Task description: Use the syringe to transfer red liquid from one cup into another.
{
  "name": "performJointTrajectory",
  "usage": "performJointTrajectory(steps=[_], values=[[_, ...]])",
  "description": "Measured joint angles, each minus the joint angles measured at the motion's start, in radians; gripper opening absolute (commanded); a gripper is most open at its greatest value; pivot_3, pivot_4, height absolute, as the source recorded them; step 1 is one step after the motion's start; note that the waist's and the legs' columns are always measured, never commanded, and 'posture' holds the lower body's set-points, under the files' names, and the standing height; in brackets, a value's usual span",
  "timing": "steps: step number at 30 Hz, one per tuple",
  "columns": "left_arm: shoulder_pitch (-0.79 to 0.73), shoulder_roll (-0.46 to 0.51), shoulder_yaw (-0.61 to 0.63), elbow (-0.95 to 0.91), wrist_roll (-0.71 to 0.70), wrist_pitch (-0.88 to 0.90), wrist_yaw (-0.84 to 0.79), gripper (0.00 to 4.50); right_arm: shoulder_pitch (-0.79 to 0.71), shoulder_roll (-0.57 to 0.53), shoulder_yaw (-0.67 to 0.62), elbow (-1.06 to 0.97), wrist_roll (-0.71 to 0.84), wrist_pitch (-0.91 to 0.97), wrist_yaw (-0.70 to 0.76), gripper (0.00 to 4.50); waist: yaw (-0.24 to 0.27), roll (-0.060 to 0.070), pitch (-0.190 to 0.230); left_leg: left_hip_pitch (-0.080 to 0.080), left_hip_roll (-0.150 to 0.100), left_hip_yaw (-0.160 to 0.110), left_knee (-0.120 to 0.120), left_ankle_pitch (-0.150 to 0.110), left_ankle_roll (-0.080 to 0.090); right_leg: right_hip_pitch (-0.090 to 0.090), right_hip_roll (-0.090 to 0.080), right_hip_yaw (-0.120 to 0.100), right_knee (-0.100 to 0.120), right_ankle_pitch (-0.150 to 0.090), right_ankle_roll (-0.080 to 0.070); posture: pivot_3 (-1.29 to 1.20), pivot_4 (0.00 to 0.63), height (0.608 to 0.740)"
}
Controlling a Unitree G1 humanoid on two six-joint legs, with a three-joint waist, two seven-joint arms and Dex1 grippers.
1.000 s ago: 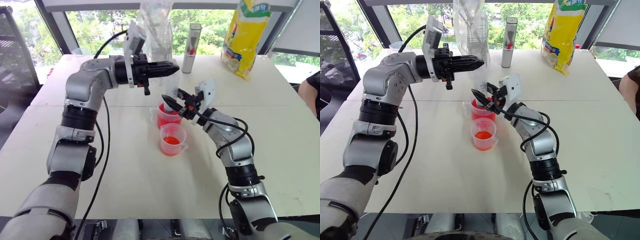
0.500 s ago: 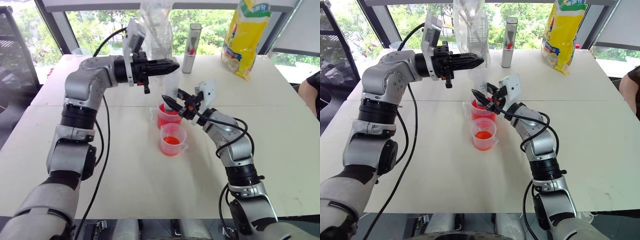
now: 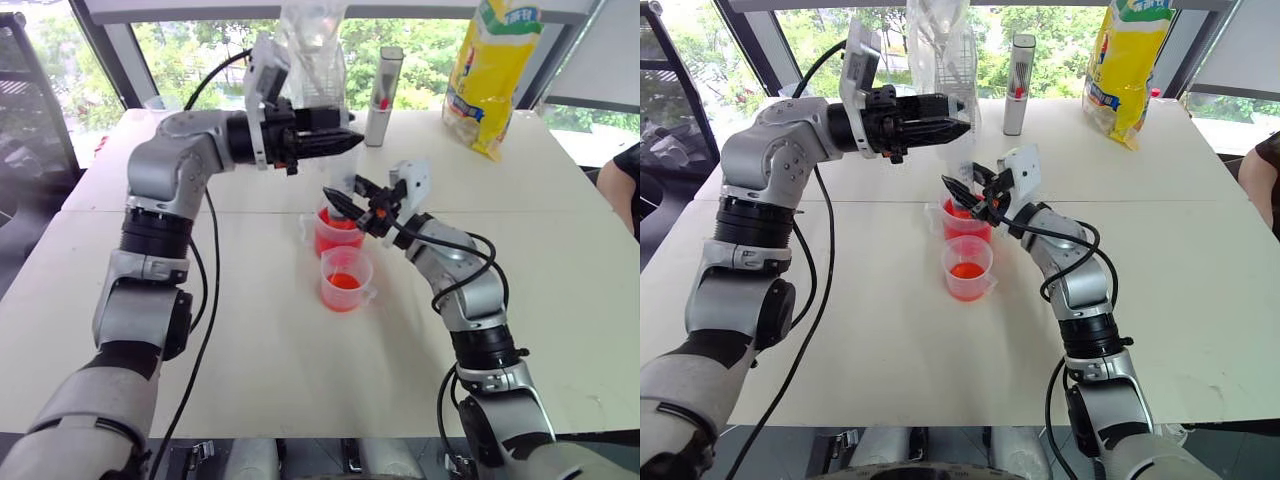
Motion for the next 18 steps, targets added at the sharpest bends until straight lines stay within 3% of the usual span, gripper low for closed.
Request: performJointTrajectory(steps=[2, 18], values=[[0.002, 0.005, 0.000, -0.010, -0.001, 0.000, -0.002, 4.46, -0.010, -0.003, -0.005, 0.000, 0.000, 0.008, -0.001, 1.44, -0.001, 0.000, 0.000, 0.000, 0.000, 0.000, 0.000, 0.000, 0.000, 0.000, 0.000, 0.000, 0.000, 0.000, 0.000, 0.00, 0.150, 0.740], [0.118, 0.147, 0.097, -0.115, -0.037, 0.059, 0.052, 4.46, -0.019, -0.001, 0.020, -0.012, 0.005, 0.023, 0.011, 1.44, 0.000, 0.000, 0.000, 0.000, 0.000, 0.000, 0.000, 0.000, 0.000, 0.000, -0.001, 0.000, 0.000, 0.000, 0.000, 0.00, 0.150, 0.740]])
